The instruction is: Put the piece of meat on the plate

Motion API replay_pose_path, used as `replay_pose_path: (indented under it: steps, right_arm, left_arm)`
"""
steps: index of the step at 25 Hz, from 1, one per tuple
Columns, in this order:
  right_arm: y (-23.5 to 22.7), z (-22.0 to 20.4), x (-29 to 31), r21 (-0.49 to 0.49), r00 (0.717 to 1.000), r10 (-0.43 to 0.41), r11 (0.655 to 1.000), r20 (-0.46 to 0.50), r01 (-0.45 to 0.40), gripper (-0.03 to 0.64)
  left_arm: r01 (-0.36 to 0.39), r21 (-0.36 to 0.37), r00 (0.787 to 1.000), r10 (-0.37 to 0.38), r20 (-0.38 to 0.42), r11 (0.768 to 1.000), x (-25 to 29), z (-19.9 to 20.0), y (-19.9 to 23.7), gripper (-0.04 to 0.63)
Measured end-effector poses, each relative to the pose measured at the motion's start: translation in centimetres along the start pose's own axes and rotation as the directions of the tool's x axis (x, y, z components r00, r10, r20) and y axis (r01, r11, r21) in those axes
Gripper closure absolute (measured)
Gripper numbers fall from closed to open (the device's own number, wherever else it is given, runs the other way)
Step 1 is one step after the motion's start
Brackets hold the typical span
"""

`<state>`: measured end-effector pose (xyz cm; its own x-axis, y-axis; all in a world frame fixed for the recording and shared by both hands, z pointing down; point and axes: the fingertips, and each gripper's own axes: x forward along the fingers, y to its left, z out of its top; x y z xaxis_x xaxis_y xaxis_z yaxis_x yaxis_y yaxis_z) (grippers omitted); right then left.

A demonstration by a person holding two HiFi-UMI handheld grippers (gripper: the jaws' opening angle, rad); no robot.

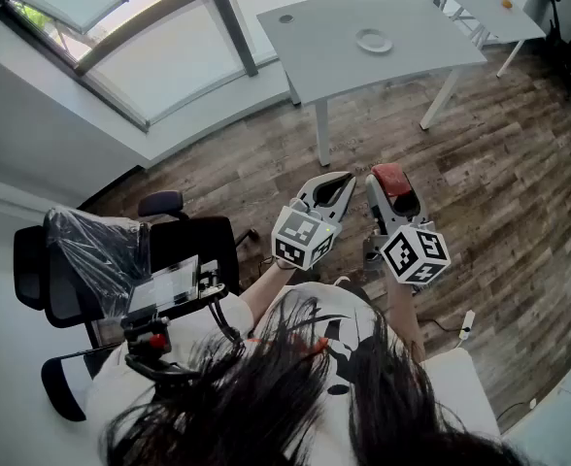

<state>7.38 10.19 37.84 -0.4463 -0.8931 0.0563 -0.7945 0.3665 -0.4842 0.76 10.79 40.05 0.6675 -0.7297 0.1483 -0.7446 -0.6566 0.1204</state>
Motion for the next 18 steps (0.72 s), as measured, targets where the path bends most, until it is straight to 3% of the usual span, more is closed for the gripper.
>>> replay_pose_path:
  steps: [18]
  right_arm:
    - [-0.05,0.0,0.14,-0.01,1.0,-0.001,1.0,0.011,0.001,0.304]
  left_arm:
    - [0.02,0.0,1.0,-0.02,0.007,1.0,0.01,0.48,-0.05,0.589]
